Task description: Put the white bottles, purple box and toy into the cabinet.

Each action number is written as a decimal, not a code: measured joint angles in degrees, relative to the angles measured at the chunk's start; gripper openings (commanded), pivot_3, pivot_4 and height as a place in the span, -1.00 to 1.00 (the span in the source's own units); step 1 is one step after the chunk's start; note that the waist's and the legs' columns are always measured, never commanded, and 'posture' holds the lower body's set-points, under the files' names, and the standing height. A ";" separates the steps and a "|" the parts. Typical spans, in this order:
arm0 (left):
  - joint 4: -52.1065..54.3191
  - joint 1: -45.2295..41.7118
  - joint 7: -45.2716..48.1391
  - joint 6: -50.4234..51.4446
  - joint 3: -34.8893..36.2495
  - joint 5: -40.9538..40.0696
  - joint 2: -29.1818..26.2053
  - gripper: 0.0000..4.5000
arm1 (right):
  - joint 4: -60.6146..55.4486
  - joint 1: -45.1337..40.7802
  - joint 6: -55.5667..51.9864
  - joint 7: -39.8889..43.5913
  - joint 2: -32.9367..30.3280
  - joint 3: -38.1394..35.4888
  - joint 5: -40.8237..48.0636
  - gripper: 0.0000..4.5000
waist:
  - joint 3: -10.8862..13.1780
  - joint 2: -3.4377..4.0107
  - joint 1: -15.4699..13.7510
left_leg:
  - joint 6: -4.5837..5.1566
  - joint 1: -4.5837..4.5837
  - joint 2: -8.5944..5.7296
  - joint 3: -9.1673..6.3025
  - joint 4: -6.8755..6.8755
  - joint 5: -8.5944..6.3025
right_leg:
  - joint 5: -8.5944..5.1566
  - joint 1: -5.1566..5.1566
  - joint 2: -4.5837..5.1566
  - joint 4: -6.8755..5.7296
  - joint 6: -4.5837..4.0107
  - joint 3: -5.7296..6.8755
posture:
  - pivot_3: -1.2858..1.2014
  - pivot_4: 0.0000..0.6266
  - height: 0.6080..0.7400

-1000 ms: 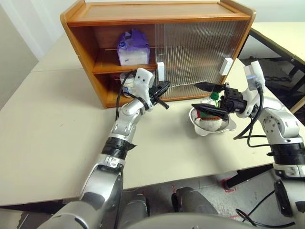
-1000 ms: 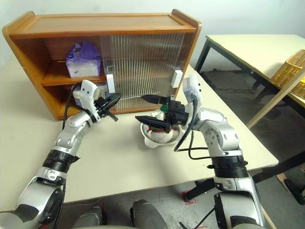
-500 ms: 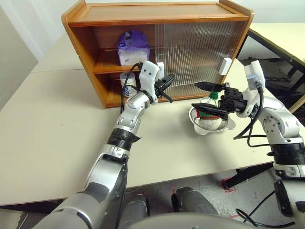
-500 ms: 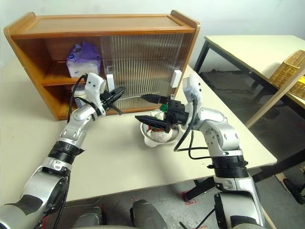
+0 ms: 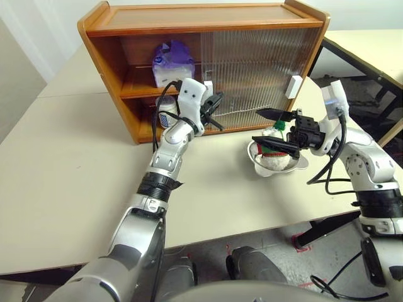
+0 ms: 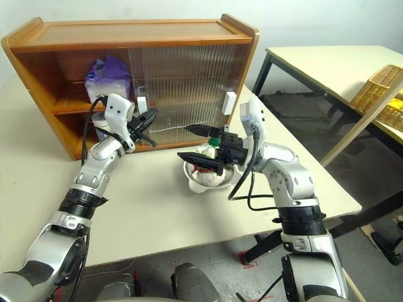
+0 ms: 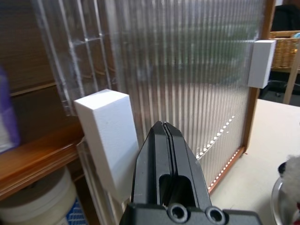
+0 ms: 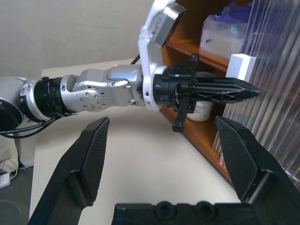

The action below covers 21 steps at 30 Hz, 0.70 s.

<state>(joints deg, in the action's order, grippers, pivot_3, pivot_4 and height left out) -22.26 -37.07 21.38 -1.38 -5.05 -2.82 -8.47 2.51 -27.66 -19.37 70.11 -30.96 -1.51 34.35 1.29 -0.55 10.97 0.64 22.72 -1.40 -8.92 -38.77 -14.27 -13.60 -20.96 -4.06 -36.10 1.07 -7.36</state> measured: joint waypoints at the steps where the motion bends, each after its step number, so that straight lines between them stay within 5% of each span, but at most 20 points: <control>1: 1.00 0.32 -0.29 0.79 0.19 -0.10 -0.05 -0.98 | -0.01 0.02 0.00 -0.01 0.06 0.00 0.00 1.00 | 0.00 0.00 0.05 | 0.00 0.00 -0.01 0.01 0.00 0.00 | 0.00 0.00 0.00 0.00 0.00 0.00 | -0.18 -0.94 1.00; 21: 12.27 5.55 -2.79 9.71 2.82 -0.59 -4.25 -0.98 | 0.20 1.28 0.74 0.47 0.67 0.00 -0.40 1.00 | 0.02 0.03 1.14 | -0.10 -0.16 0.04 -0.02 0.04 -0.01 | 0.07 0.02 0.00 -0.02 -0.18 -0.02 | -0.17 -0.92 1.00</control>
<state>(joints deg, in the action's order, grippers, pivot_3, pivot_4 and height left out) -9.99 -31.52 18.59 8.33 -2.23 -3.41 -12.72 2.71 -26.38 -18.63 70.57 -30.30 -1.51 33.96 1.32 -0.52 12.11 0.53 22.57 -1.36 -8.94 -38.73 -14.28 -13.53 -20.94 -4.06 -36.12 0.89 -7.38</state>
